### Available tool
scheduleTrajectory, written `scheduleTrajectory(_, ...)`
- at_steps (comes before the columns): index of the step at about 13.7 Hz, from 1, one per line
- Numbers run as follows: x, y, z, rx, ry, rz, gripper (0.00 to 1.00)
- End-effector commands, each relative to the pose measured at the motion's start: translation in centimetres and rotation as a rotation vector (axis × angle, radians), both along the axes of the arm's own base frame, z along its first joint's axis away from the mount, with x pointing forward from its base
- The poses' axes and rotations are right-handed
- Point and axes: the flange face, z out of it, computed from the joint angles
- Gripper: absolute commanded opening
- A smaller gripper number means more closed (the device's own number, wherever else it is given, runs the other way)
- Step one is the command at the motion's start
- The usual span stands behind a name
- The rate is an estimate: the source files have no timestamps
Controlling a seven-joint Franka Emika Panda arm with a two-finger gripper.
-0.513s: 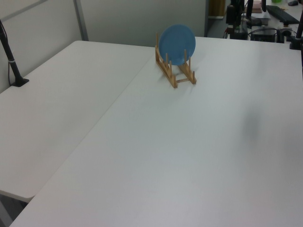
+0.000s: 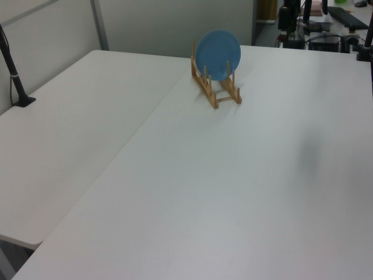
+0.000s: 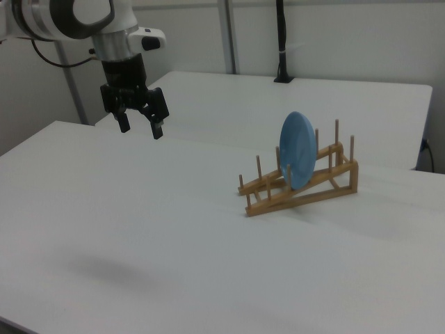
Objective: Pick plate from plate rack
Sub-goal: 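Move the open gripper toward the blue plate in the wooden rack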
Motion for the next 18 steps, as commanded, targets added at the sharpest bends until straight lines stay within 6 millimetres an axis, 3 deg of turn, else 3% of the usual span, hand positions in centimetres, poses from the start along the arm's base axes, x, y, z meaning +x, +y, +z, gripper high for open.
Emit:
scheduleTrajectory(1, -0.4, 0.3, -0.1, 0.022, -0.003, 0.016, 1.0)
scheduleTrajectory(5, 0.1, -0.5, 0.5, 0.02, -0.035, 0.04, 1.0)
scheduleTrajectory(7, 1.1, -1.8, 0.2, 0.016, -0.072, 0.025, 1.0)
scheduleTrajectory(11, 4.1, -5.8, -1.0, -0.022, -0.211, -0.027, 1.0)
scheduleTrajectory(14, 7.2, -11.0, -2.1, -0.077, -0.371, -0.044, 1.0)
scheduleTrajectory(18, 10.2, -16.8, -5.4, -0.182, -0.487, 0.012, 1.0)
